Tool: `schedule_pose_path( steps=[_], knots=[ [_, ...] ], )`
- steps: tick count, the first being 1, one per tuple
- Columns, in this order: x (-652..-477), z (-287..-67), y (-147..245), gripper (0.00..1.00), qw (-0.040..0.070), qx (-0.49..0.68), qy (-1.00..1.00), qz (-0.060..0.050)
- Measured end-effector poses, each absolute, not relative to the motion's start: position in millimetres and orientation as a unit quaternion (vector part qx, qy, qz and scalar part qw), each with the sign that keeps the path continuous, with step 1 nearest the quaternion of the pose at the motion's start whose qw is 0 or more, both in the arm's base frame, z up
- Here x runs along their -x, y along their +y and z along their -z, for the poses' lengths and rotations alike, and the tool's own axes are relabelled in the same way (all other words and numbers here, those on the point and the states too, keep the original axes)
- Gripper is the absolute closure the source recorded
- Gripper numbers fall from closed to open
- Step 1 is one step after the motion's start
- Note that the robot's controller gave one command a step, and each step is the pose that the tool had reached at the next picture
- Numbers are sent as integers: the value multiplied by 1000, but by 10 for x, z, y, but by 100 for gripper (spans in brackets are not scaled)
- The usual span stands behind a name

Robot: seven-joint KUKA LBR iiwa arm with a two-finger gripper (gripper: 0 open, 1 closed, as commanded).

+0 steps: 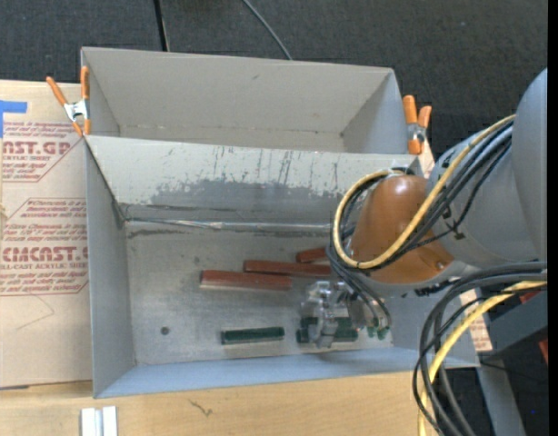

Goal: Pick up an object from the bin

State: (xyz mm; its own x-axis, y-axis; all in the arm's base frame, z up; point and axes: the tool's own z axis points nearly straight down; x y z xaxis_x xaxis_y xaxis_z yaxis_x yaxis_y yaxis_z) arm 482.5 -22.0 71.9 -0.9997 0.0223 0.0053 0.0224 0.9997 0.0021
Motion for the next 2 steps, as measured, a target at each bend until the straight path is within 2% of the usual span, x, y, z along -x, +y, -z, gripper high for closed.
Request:
schedule_pose_path(
  steps=[1,2],
  knots=[
    [-4897,-1252,-282,100,3,4,-1000,0],
    [-4860,-1998,-289,100,1,9,-1000,0]
  ],
)
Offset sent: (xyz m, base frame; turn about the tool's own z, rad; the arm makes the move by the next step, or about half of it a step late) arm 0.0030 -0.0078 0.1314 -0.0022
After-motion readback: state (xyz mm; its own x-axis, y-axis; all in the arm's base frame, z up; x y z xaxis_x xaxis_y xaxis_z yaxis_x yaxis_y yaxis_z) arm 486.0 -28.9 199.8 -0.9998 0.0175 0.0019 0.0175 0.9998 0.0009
